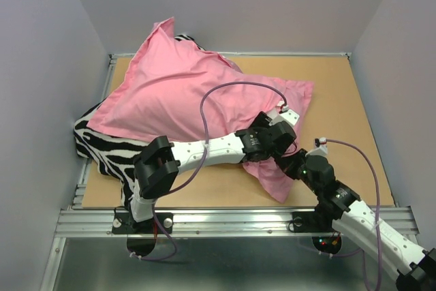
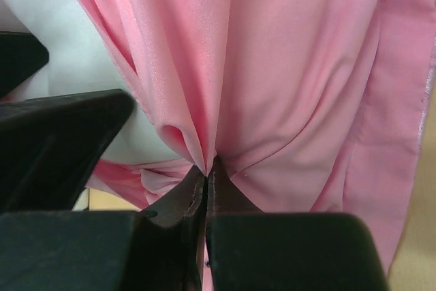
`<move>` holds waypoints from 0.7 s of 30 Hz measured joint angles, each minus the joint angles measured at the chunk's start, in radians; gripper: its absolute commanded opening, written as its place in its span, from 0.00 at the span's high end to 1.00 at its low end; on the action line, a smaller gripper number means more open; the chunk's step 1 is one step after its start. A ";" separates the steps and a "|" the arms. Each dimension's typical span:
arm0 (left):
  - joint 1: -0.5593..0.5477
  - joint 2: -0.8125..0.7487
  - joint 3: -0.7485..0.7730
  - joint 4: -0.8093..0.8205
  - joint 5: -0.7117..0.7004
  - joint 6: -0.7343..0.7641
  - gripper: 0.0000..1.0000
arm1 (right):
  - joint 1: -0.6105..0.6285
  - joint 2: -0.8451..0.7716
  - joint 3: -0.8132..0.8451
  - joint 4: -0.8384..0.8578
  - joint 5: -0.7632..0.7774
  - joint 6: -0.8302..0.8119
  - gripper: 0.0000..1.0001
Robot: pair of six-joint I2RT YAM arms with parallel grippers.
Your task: Remove the pillowcase from the pillow
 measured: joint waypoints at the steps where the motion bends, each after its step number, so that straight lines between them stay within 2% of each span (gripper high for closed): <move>1: -0.002 0.011 0.000 0.000 0.001 0.007 0.01 | 0.000 -0.005 0.000 -0.009 0.002 0.000 0.99; 6: -0.003 0.026 0.004 0.000 0.007 0.035 0.02 | 0.000 -0.009 0.000 -0.026 0.005 0.000 0.99; 8: -0.002 0.038 0.020 -0.009 0.001 0.036 0.22 | 0.000 -0.009 0.001 -0.027 0.008 0.000 0.99; 9: -0.001 0.048 0.029 -0.012 -0.002 0.039 0.37 | 0.000 -0.009 0.001 -0.027 0.010 0.000 0.99; 10: 0.003 0.058 0.037 -0.014 -0.003 0.037 0.68 | 0.000 -0.009 0.002 -0.028 0.014 -0.001 0.99; 12: 0.010 0.067 0.042 -0.020 0.002 0.029 1.00 | 0.000 -0.009 0.006 -0.028 0.020 0.000 0.99; 21: 0.046 0.064 0.134 -0.089 0.047 -0.009 1.00 | 0.000 0.001 0.081 -0.026 0.034 -0.006 0.99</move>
